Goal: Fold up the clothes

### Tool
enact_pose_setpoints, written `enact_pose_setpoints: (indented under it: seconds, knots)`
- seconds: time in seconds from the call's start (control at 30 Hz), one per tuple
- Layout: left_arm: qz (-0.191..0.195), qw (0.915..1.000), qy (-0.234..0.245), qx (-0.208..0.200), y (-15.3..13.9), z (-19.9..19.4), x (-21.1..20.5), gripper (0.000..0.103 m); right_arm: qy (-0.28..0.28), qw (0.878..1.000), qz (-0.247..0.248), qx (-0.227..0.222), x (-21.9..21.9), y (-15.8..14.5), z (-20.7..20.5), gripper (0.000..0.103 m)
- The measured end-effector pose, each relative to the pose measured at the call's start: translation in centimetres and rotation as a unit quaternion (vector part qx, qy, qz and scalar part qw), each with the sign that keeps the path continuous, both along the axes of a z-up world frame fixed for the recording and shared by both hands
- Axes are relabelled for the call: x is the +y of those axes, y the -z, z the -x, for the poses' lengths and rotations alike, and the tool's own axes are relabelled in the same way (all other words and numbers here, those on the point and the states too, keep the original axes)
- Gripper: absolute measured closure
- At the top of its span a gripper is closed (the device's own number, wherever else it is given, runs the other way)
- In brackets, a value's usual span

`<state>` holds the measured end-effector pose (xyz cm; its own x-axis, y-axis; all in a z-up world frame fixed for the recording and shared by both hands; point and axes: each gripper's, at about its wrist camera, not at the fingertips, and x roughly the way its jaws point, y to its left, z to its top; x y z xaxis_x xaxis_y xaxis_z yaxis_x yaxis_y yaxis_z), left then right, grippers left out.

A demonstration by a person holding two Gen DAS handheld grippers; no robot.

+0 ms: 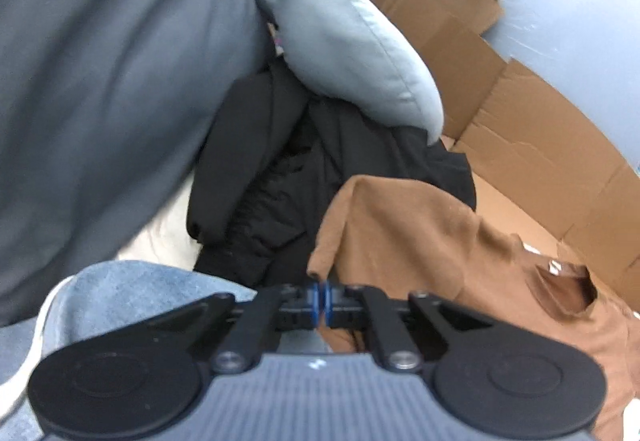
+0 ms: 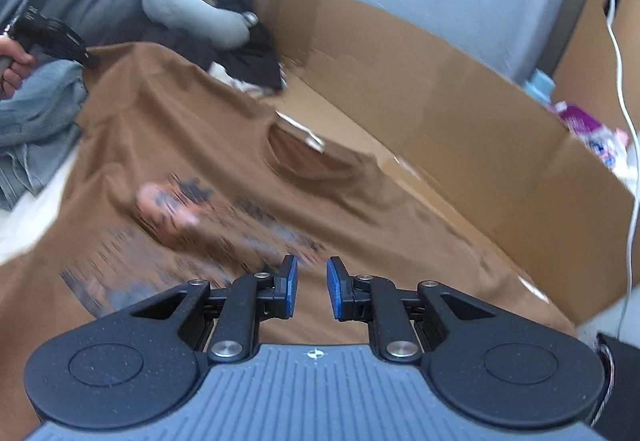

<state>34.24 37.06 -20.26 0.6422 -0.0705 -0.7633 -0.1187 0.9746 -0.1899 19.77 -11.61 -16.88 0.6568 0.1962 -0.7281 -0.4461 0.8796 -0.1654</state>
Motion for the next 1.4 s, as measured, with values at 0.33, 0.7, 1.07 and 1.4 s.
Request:
enact_pose_setpoints:
  seconds: [0.33,0.7,1.07,1.4]
  knots:
    - [-0.033,0.9975,0.062,-0.009,-5.8,-2.1,0.2,0.1,0.001,0.999,-0.036,-0.002,6.4,0.4,0.1,0.08]
    - [-0.067,0.9943,0.082,0.012,-6.2,-6.8,0.3,0.1,-0.003,0.999,-0.036,0.009,9.0,1.5,0.4,0.08]
    - [-0.045,0.9976,0.026,0.046,-0.8,-7.6,1.2,0.078,0.024,0.998,-0.046,0.021,9.3,1.9,1.0,0.08]
    - [-0.042,0.9975,0.054,0.019,-5.1,-0.9,-0.4,0.076,0.041,0.997,-0.064,0.03,9.5,2.2,1.8,0.08]
